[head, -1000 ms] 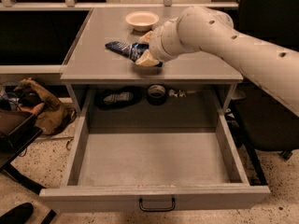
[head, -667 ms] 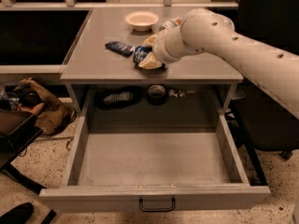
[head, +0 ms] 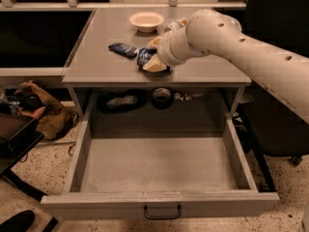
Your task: Pick pepsi can from top drawer and place on counter
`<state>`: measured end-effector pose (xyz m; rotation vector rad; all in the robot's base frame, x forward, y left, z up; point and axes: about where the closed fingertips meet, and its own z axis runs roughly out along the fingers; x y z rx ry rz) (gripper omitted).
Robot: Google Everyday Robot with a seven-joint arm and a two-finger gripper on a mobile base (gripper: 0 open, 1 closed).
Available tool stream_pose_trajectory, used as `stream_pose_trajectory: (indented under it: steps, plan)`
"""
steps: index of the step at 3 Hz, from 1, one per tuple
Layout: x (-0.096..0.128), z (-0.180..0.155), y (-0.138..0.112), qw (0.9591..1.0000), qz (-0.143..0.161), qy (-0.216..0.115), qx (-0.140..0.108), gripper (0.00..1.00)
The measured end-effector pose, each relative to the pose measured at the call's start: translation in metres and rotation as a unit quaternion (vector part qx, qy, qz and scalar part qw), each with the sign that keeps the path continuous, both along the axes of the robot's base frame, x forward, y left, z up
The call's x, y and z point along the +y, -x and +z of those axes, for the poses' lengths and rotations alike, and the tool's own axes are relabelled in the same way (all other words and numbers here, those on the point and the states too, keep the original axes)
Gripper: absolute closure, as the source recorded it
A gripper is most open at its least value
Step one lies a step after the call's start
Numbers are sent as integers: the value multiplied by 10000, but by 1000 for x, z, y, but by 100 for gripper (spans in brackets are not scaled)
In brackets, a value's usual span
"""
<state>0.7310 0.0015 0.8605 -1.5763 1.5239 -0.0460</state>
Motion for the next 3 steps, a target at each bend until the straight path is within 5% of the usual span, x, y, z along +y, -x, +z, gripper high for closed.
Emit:
stream_pose_trajectory:
  steps: [3]
  plan:
    - [0,0,0,10000,1,0,1,12]
